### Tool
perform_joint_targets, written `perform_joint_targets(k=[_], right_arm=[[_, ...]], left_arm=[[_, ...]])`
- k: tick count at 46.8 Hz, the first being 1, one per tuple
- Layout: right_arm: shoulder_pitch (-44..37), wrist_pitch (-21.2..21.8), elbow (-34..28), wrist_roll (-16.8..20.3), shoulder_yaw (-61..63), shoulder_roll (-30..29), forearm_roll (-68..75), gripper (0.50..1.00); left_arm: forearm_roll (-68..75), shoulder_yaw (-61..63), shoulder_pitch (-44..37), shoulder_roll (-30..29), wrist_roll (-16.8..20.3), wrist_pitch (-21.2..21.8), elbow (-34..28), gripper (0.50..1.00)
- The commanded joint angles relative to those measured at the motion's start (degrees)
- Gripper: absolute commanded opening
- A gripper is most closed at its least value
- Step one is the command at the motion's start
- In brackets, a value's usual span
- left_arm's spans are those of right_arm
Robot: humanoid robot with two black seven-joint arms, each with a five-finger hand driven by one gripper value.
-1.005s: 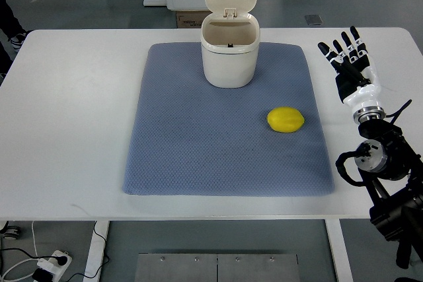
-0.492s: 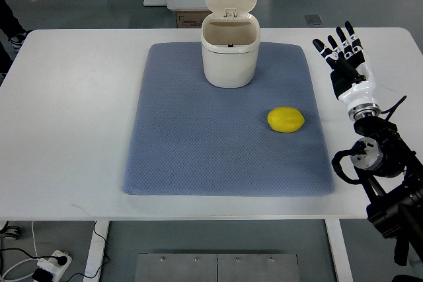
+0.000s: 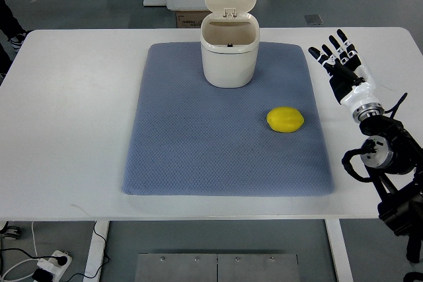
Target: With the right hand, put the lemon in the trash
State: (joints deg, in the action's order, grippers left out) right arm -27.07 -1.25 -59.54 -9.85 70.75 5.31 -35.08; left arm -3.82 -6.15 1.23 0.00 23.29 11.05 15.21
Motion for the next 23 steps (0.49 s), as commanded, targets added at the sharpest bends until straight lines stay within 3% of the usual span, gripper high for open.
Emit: perform_joint_targets(k=[1,23], right_arm=[[-0.2,0.1,0.6,0.2,0.0,0.7,0.0,1.0],[0.1,3.1,2.0,-1.6,1.0,1.7,-0.1,1.0]], left_arm=[[0.0,0.0,0.0,0.0,0.0,0.0,0.0,1.0],[0.0,0.0,0.0,0.0,0.0,0.0,0.0,1.0]])
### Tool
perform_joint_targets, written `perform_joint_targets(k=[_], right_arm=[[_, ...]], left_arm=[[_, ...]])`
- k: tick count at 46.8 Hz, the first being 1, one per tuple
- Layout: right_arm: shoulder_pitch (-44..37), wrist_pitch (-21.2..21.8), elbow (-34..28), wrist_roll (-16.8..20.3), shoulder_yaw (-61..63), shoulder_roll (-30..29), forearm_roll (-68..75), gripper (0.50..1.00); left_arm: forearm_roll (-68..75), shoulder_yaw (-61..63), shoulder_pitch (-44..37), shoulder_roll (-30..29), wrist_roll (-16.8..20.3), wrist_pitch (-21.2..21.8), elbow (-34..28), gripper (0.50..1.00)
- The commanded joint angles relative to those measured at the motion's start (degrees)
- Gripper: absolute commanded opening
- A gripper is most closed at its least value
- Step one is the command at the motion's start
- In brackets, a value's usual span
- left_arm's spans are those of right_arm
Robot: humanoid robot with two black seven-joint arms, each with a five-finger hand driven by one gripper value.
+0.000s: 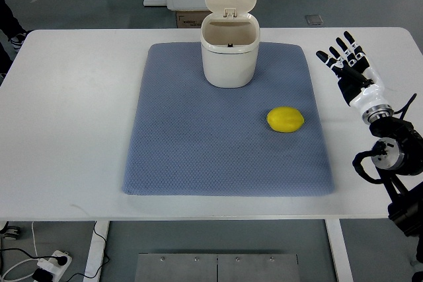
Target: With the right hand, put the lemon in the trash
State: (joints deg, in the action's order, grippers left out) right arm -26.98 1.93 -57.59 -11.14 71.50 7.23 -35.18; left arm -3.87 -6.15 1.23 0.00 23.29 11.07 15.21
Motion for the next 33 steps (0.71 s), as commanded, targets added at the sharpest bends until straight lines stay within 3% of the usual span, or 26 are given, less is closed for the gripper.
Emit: perform_joint_targets(k=[1,12,19,33], right_arm=[[0.0,-0.1,0.0,-0.3,0.2,-0.1,0.0,1.0],[0.1,0.4,0.1,1.7,0.3,0.5,0.0,1.0],[0.4,4.4,0.2,2.3,0.3,1.7,-0.8,1.0],[3.2,7.6,0.1,2.3,2.7,1.8,-8.3,1.0]], left_arm=[[0.0,0.0,0.0,0.0,0.0,0.0,0.0,1.0],[0.0,0.0,0.0,0.0,0.0,0.0,0.0,1.0],[0.0,0.0,0.0,0.0,0.0,0.0,0.0,1.0],[0.0,0.0,0.0,0.0,0.0,0.0,0.0,1.0]])
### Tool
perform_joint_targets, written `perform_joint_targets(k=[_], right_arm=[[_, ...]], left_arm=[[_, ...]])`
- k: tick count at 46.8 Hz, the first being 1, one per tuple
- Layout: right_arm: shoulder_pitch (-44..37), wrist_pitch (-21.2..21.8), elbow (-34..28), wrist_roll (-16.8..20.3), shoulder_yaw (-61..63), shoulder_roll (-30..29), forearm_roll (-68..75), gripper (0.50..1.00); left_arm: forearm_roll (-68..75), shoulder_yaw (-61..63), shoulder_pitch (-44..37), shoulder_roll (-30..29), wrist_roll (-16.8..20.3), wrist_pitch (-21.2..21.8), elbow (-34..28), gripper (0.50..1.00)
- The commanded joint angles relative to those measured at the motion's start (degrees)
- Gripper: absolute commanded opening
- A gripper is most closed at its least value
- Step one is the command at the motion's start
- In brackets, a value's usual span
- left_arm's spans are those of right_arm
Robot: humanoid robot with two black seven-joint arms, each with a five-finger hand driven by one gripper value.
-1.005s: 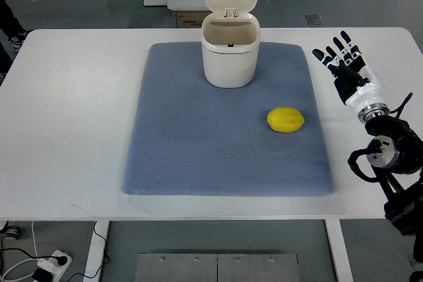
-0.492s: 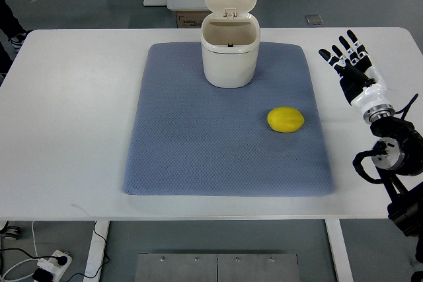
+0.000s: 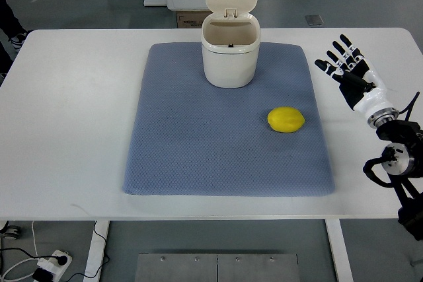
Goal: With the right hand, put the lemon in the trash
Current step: 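Move the right hand toward the yellow lemon, palm facing it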
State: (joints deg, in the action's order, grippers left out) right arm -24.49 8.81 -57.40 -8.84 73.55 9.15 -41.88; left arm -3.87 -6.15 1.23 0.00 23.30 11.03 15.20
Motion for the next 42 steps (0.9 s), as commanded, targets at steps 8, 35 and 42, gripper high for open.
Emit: perform_joint_targets(k=[8,35,42], right_arm=[[2.1,2.3,-0.4,-0.5,1.3,-0.1,-7.2,1.0],[3.5,2.9,-0.9,-8.2,-5.8,6.4,-13.1,1.0],[4.1,2.7,-1.6,-9.8,-8.0,7.1,-15.7,1.0]], left_arm=[[0.1,0.0,0.0,0.0,0.0,0.0,0.0,1.0],[0.0,0.0,0.0,0.0,0.0,0.0,0.0,1.0],[0.0,0.0,0.0,0.0,0.0,0.0,0.0,1.0]])
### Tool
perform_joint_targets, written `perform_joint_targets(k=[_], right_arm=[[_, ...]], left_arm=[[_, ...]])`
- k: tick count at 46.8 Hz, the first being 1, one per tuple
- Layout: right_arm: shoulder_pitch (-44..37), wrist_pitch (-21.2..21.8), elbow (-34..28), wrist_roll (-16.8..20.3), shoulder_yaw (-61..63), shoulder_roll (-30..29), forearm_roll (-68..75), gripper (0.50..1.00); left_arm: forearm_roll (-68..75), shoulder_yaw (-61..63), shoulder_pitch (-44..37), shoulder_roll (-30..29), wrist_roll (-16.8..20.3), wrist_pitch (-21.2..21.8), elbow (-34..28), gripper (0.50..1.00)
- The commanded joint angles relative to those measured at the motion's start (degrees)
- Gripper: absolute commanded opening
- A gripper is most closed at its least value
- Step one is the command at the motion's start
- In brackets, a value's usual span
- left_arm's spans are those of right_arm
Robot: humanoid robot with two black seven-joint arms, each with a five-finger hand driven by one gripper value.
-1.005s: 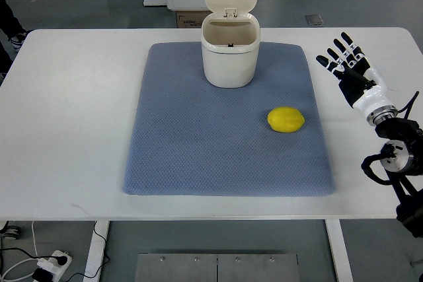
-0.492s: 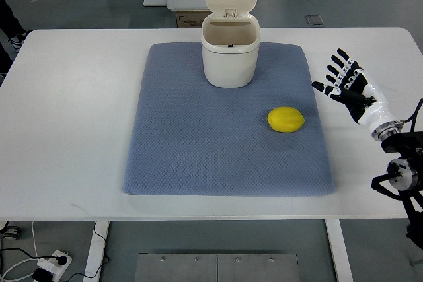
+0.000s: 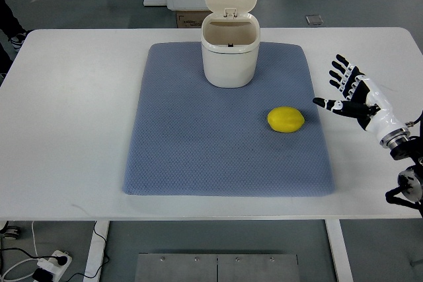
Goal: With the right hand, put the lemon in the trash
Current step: 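Move the right hand toward the yellow lemon, palm facing it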
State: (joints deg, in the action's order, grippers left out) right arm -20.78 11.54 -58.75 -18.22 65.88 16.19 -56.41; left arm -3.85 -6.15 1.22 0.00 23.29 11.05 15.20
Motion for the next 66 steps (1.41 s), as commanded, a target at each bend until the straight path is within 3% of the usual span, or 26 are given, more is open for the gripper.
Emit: perform_joint_targets(k=[1,12,27,66], right_arm=[[0.5,-0.1,-0.3,-0.6,-0.3,0.1,-1.5,1.0],[0.8,-0.5,-0.7,-1.7,-2.4,0.0,-4.1,0.998],[0.6,-4.9,-0.7,-3.7,-8.7,0.1,-5.7,0.996],[-0.7,-10.8,0.5,-6.0,-15.2,-0.6,-6.5,0.991]], left_arm=[[0.0,0.0,0.0,0.0,0.0,0.0,0.0,1.0],[0.0,0.0,0.0,0.0,0.0,0.0,0.0,1.0],[0.0,0.0,0.0,0.0,0.0,0.0,0.0,1.0],[0.0,0.0,0.0,0.0,0.0,0.0,0.0,1.0]])
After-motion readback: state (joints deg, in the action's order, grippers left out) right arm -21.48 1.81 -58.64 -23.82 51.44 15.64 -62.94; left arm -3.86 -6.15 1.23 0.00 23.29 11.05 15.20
